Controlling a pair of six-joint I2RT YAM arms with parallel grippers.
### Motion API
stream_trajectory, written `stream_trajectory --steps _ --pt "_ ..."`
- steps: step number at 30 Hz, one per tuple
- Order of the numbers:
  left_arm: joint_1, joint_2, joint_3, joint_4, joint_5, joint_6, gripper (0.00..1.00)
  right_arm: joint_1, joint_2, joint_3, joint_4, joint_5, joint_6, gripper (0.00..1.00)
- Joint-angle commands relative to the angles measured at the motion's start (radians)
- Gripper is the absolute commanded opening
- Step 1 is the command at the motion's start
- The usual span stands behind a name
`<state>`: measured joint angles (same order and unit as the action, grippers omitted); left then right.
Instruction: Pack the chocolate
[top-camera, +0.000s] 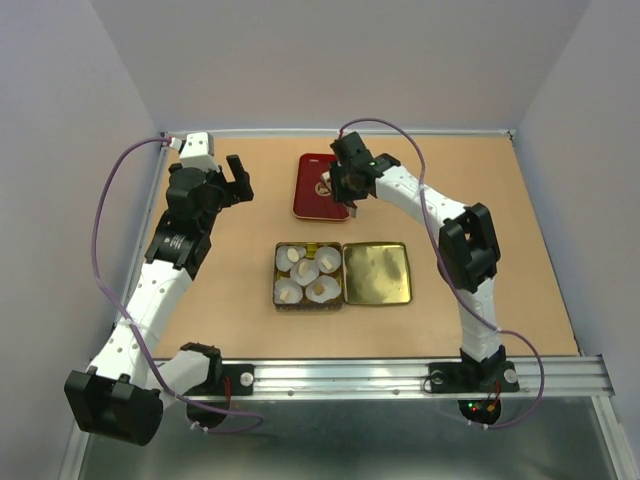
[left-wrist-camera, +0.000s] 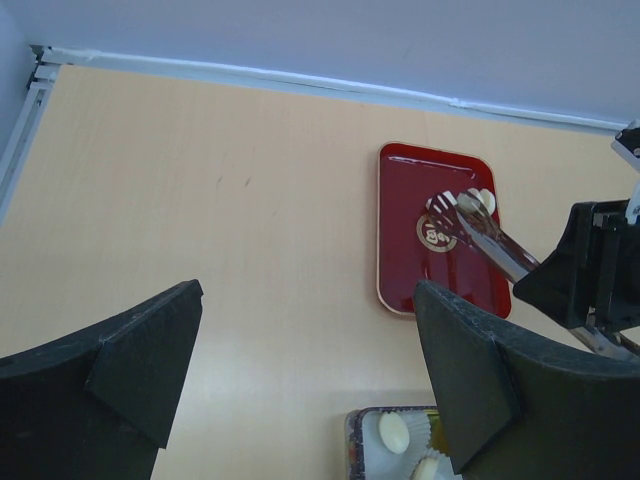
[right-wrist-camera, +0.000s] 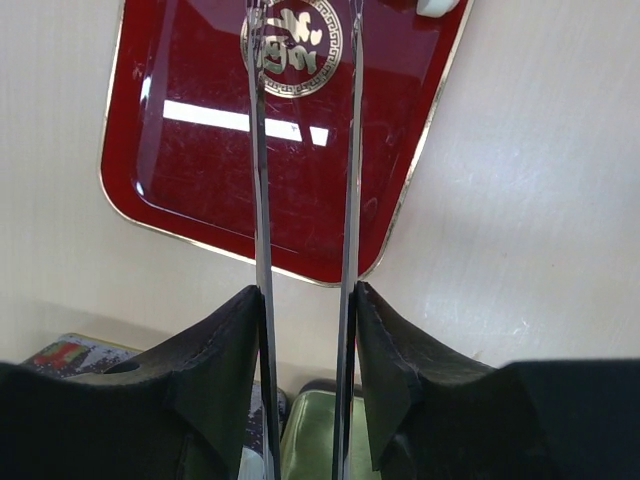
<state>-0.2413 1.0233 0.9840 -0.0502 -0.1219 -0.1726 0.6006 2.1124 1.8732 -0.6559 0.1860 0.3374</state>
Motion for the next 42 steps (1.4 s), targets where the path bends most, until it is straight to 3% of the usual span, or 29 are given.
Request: stream_trajectory --steps 1,18,25,42 --pt "-0.007 -0.022 0.039 0.032 -0.01 0.01 0.99 -0.008 0.003 0.072 0.05 -0.026 0.011 0.47" --pt "-0.009 -0.025 0.039 0.029 -0.015 0.012 0.99 -0.022 0.061 0.119 0.053 -0.039 -0.031 0.47" --pt "-0.01 -0.025 0.039 0.03 -0.016 0.013 0.99 -0.025 0.058 0.119 0.053 -0.063 -0.04 0.36" --pt "-0.012 -0.026 0.038 0.032 -0.018 0.01 0.99 -0.024 -0.144 0.006 0.053 -0.143 -0.051 0.34"
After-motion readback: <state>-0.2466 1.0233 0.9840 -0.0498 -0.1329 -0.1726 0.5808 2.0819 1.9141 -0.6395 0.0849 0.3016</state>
